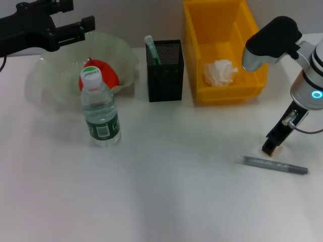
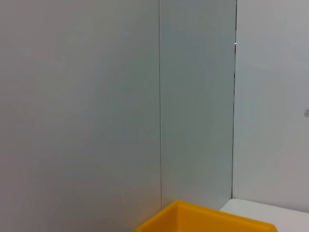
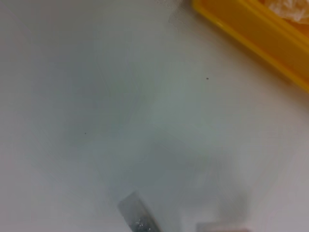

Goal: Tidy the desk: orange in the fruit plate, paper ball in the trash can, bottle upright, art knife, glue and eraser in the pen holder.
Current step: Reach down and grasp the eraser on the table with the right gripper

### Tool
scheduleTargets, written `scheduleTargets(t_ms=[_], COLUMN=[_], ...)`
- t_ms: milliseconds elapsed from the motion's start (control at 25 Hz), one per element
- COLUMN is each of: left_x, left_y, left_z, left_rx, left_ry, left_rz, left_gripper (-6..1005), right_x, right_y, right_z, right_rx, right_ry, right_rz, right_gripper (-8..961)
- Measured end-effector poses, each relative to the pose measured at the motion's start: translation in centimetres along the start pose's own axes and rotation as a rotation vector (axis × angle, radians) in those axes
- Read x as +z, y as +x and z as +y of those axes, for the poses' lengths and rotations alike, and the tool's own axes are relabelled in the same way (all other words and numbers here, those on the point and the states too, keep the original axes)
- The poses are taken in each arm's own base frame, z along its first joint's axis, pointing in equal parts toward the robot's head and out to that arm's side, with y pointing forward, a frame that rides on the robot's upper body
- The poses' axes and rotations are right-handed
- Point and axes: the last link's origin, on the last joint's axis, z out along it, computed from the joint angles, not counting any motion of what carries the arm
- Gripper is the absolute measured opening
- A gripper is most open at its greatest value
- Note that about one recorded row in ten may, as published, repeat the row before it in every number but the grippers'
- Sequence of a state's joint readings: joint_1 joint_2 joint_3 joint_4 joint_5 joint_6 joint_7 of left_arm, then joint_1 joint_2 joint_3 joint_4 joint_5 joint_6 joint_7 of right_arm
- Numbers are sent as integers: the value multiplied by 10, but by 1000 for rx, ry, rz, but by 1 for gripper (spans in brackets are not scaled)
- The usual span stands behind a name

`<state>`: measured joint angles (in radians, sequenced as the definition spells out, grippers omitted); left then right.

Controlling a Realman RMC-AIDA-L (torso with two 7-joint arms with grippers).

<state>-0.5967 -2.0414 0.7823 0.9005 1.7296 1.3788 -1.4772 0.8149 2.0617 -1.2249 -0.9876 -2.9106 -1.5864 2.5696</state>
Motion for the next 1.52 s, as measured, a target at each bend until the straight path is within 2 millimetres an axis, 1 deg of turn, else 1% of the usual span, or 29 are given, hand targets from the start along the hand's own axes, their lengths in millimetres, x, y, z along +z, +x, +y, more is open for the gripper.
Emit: scheduleTargets(t_ms=[360,1360,1520], left_x=[0,-2,-3], left_y=[0,-1,-1], left_z=[0,1,0], left_rx=[0,4,6], left_ry=[-1,-4,-2], left_rz=[-2,-7,-9], left_gripper=[724,724,724], right_x=[5,8,13], right_y=[0,3,3], right_z=[1,-3,-3], right_rx=[-6,1,4], right_ry=[-6,11,7], right_rz=[9,2,9], right_gripper=[492,490,489])
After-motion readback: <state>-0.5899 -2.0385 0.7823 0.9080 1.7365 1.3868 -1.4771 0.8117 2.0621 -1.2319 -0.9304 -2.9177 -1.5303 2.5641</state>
